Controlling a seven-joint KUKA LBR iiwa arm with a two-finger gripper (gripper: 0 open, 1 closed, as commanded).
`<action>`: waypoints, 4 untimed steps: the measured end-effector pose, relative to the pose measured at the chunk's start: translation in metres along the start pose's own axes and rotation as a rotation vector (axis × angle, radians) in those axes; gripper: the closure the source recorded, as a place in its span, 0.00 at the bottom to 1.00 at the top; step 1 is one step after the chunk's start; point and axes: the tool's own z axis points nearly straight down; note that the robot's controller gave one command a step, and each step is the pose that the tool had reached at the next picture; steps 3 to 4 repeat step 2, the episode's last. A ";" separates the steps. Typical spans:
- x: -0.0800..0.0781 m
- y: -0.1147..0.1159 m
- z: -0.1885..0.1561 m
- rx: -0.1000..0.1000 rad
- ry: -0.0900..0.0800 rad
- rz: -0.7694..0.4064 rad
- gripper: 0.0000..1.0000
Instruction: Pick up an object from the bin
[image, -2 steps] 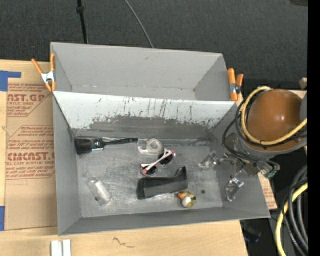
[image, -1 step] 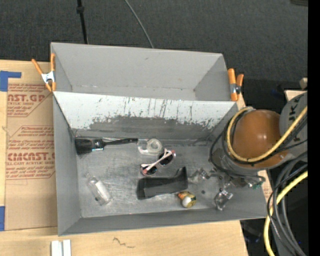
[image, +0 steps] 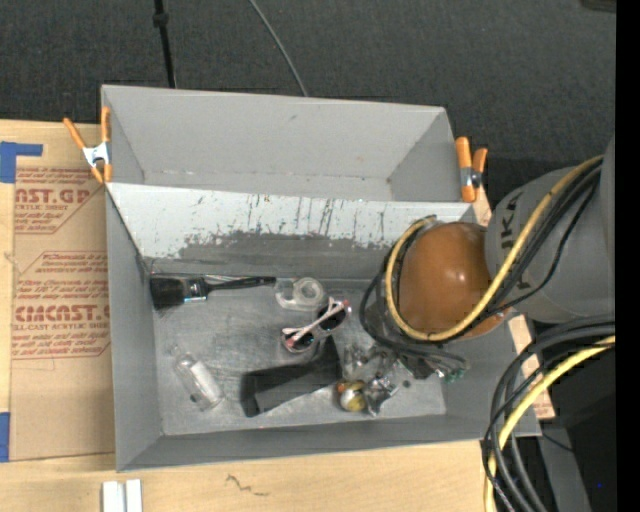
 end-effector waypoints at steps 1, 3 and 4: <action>0.000 0.000 0.000 0.000 0.000 0.000 1.00; 0.009 -0.016 -0.148 -0.004 0.008 0.048 1.00; 0.009 -0.016 -0.148 -0.004 0.008 0.048 1.00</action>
Offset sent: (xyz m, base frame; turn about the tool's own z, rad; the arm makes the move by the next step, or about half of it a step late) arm -0.0016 -0.0191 0.1473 0.0473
